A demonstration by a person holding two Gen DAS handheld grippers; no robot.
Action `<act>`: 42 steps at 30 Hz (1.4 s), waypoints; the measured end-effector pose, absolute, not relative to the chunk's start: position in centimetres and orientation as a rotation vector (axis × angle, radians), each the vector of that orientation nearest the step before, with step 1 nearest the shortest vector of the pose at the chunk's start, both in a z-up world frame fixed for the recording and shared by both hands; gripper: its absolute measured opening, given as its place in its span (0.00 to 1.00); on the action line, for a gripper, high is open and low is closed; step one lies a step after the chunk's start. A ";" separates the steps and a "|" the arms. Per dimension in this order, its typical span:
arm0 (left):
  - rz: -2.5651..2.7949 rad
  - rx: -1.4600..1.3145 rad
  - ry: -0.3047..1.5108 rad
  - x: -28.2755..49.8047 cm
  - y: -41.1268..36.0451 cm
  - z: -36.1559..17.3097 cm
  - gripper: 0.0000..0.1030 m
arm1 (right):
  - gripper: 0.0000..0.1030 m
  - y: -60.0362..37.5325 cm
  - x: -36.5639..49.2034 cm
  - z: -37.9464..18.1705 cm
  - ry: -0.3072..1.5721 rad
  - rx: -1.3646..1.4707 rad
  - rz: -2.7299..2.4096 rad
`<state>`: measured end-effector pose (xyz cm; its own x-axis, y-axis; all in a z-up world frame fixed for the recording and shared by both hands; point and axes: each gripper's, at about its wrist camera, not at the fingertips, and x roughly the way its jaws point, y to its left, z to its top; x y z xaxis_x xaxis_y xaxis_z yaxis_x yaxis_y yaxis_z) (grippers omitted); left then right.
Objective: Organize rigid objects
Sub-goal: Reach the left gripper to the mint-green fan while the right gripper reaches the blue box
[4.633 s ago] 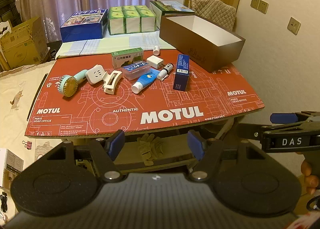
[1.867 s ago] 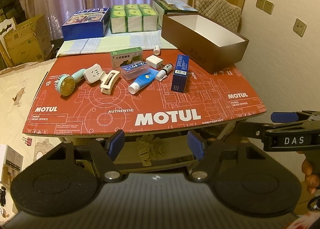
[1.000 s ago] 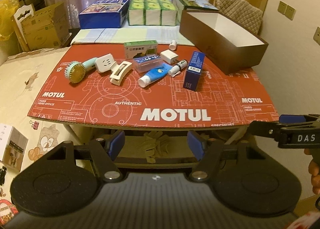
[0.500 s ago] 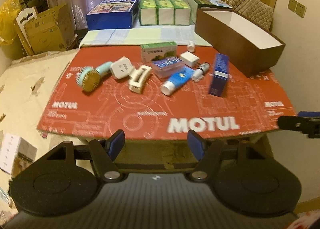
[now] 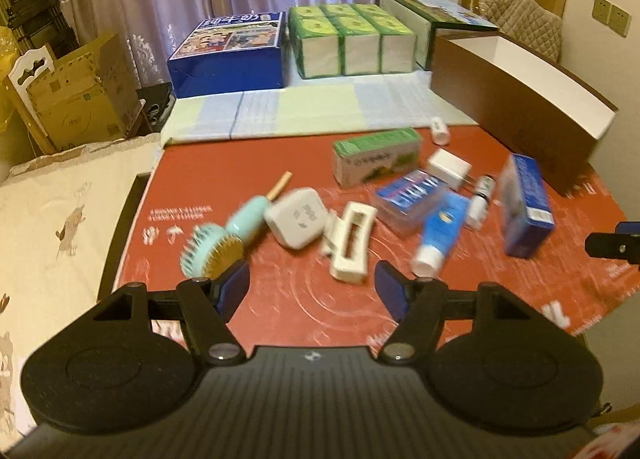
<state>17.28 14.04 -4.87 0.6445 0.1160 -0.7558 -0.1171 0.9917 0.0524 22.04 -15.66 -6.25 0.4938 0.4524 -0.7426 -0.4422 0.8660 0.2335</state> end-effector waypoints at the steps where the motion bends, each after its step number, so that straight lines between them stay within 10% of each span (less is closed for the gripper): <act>1: 0.136 -0.001 0.861 17.8 14.6 -5.0 0.64 | 0.83 -14.9 22.6 -6.6 0.909 0.005 0.537; 31: 0.050 0.227 1.017 24.3 23.7 -12.5 0.63 | 0.41 -10.8 28.3 -12.2 1.007 -0.093 0.348; 42: 0.149 0.027 1.096 25.6 23.4 -13.1 0.35 | 0.41 -11.8 27.0 -12.1 1.012 -0.102 0.446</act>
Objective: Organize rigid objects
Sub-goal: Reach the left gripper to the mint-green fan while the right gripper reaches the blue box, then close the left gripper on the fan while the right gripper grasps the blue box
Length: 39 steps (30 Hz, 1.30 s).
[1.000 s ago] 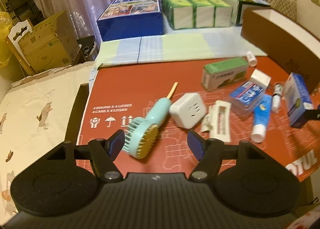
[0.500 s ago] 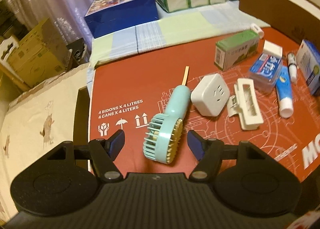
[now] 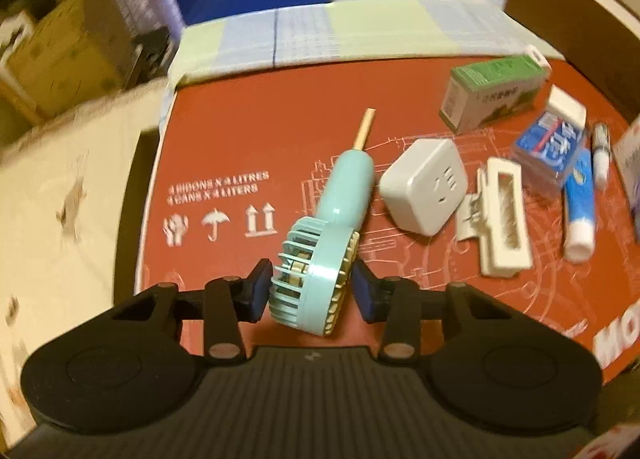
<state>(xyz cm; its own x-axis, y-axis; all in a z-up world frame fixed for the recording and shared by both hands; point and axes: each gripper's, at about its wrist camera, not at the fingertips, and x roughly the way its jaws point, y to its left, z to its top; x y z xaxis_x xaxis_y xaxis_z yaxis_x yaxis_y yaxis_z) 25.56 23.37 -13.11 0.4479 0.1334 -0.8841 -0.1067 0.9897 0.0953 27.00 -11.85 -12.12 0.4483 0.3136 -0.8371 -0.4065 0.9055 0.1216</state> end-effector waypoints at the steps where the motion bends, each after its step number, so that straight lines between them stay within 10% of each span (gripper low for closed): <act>1: 0.157 0.000 1.105 25.6 23.1 -13.0 0.34 | 0.41 -11.9 26.9 -12.1 1.015 -0.110 0.462; 39: 0.083 0.022 1.116 28.4 23.4 -13.5 0.29 | 0.35 -8.9 30.3 -12.5 1.066 -0.087 0.244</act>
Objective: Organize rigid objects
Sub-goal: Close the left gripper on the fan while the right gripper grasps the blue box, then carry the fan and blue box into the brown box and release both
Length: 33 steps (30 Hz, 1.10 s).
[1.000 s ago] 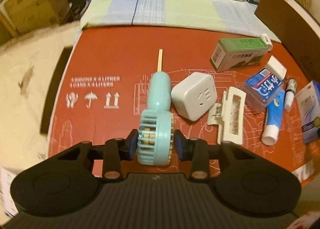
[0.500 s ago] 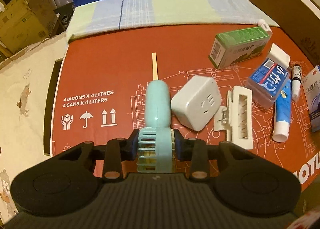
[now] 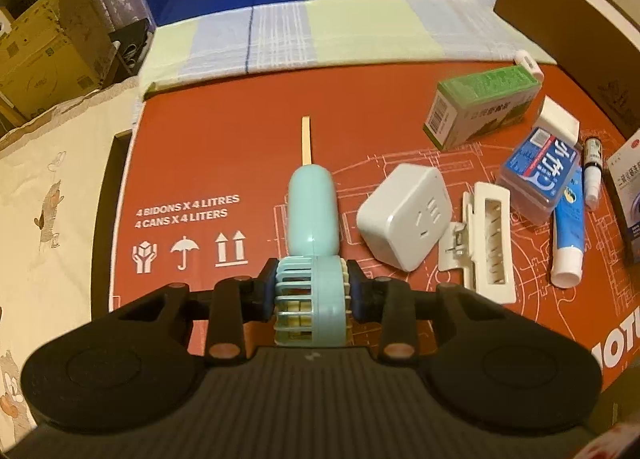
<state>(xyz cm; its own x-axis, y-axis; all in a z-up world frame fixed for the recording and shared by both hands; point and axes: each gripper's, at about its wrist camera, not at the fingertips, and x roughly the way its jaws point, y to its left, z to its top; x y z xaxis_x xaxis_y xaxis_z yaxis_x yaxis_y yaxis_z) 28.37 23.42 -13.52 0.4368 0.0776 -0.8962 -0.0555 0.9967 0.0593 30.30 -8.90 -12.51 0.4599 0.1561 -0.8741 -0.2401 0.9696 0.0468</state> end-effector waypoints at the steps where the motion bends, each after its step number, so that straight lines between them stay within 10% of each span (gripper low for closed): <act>1: 0.085 0.019 1.108 28.2 23.5 -13.3 0.29 | 0.35 -8.9 30.1 -12.2 1.059 -0.083 0.244; 33: -0.187 0.029 0.814 32.1 5.7 -1.4 0.29 | 0.35 -12.5 32.6 -3.3 0.927 -0.040 0.430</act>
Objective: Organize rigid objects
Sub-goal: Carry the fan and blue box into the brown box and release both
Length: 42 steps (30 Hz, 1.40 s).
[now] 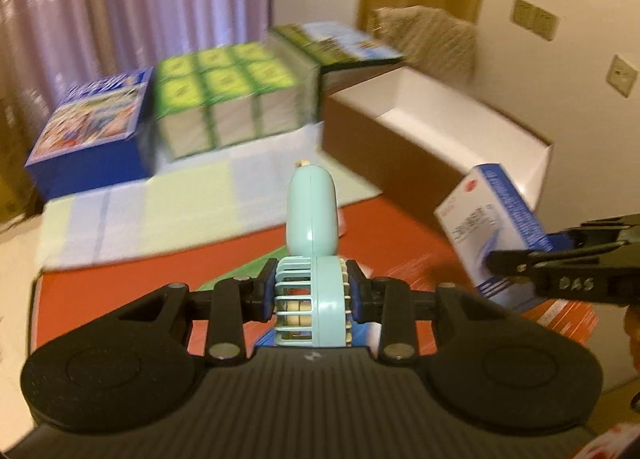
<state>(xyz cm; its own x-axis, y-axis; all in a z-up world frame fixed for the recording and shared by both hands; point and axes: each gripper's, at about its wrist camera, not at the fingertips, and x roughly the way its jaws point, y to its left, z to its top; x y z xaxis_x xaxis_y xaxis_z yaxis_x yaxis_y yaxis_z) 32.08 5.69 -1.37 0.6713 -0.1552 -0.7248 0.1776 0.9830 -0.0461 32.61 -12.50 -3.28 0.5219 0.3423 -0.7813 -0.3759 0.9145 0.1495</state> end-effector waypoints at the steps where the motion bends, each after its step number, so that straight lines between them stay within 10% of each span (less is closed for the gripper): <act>1: -0.204 0.032 0.803 32.7 4.4 -1.1 0.29 | 0.35 -13.1 33.1 -3.0 0.920 -0.037 0.426; 42: -0.324 -0.004 1.006 53.0 -17.9 -9.8 0.28 | 0.35 -28.4 54.1 -8.1 1.027 -0.060 0.303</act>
<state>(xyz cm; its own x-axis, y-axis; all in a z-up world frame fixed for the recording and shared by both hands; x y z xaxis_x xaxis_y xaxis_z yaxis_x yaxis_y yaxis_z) 53.01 -17.86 -9.79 0.4919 -0.2690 -0.8280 0.2653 0.9521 -0.1517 54.07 -28.43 -8.10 0.4793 0.2205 -0.8495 -0.2763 0.9566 0.0924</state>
